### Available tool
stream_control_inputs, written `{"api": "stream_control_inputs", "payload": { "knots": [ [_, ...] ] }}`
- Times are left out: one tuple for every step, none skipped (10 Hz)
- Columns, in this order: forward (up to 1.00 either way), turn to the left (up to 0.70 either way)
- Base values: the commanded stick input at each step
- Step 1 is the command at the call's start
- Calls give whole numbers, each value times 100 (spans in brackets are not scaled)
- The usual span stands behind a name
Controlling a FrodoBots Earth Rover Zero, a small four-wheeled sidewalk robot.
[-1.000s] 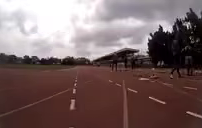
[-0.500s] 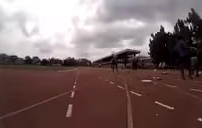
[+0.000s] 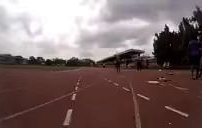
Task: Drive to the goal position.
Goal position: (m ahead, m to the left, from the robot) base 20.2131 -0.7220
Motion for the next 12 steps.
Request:
{"api": "stream_control_inputs", "payload": {
  "knots": [
    [45, 0],
    [45, 0],
    [45, 0],
    [45, 0],
    [45, 0],
    [45, 2],
    [45, 11],
    [45, 20],
    [45, 27],
    [45, 27],
    [45, 27],
    [45, 27]
  ]
}}
